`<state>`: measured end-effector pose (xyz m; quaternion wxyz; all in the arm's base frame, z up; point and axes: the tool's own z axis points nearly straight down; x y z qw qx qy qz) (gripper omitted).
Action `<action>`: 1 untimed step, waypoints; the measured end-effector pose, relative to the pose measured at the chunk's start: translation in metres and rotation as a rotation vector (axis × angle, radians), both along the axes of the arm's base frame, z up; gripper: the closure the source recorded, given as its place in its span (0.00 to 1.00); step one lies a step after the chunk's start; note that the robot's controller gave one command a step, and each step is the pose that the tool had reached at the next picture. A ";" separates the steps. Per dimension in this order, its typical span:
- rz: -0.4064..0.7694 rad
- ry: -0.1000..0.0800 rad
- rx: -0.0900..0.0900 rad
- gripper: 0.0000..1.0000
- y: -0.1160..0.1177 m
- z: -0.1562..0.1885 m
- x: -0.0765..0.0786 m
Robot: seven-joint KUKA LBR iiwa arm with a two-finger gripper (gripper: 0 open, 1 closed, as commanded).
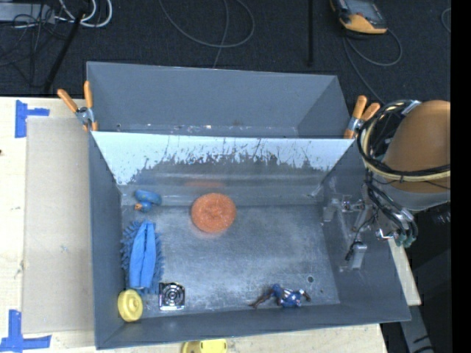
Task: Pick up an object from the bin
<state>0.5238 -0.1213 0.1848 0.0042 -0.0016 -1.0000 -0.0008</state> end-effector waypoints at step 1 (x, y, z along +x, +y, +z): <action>0.005 -0.007 -0.001 0.00 0.001 0.005 0.001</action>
Offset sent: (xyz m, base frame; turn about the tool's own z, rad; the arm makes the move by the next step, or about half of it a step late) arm -0.0521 0.0544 -0.1148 -0.0548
